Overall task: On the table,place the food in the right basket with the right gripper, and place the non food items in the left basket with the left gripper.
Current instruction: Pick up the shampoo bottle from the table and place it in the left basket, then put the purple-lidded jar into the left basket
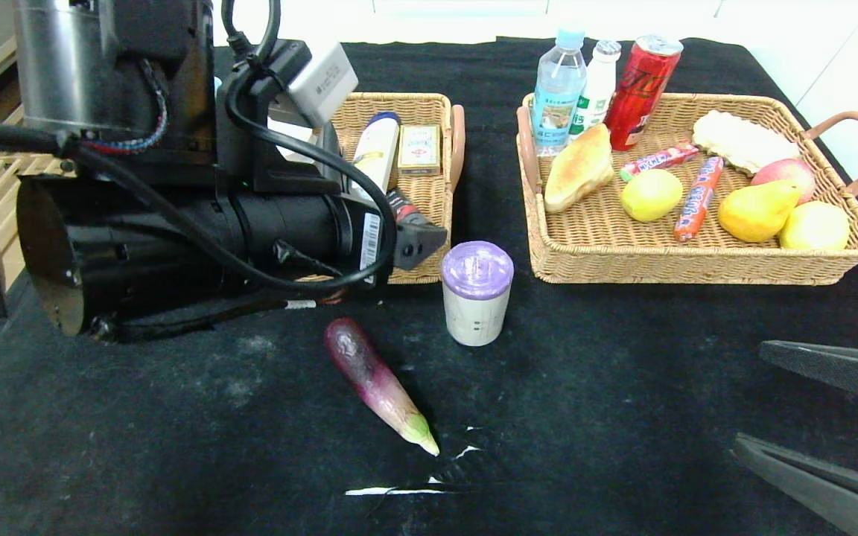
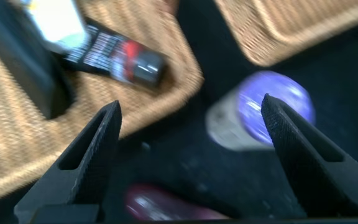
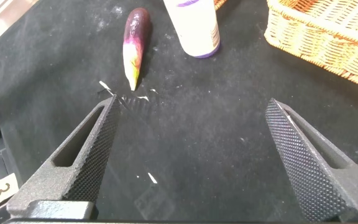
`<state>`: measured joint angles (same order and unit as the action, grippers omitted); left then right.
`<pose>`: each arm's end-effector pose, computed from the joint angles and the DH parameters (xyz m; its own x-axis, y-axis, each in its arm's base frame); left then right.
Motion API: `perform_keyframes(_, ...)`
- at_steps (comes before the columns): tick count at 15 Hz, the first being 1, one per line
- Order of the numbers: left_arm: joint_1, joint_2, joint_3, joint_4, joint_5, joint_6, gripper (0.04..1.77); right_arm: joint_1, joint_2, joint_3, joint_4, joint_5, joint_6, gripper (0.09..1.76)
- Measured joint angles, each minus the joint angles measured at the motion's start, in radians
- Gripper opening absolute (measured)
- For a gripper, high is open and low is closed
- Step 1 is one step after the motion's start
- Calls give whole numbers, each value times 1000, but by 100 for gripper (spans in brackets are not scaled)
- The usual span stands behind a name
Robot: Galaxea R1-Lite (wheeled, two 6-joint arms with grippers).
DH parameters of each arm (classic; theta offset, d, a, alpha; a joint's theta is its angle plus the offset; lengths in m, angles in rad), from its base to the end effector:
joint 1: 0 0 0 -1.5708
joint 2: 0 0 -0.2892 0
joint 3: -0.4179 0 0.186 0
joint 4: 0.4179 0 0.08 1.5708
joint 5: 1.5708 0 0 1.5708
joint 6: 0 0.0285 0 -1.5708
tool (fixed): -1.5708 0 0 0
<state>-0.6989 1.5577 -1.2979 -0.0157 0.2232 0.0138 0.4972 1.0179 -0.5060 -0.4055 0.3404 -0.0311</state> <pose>0.2219 -0.1782 0.2924 0.8668 -0.4394 -0.2357 0.4655 0.8825 0.0669 0.1181 0.0749 0.2173 0.6646 0.7405 -0.1001 -0.7439 0.6682 0.0045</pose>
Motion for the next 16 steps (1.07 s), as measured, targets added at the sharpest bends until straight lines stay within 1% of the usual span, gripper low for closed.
perform_keyframes(2,-64,-13,35,5,18,0,165,1,0,0,0,0,0,171)
perform_keyframes(5,-143,10,43,0,121,2,167,3,0,0,0,0,-1,171)
perform_keyframes(7,-177,38,30,-1,139,4,168,3,0,0,0,0,0,171)
perform_keyframes(10,-198,89,-6,-3,158,3,169,3,-1,0,0,0,-1,171)
perform_keyframes(12,-200,121,-33,-3,183,3,170,3,-2,0,-1,0,-1,171)
perform_keyframes(16,-200,172,-61,-1,202,3,170,3,-5,-1,0,0,-1,171)
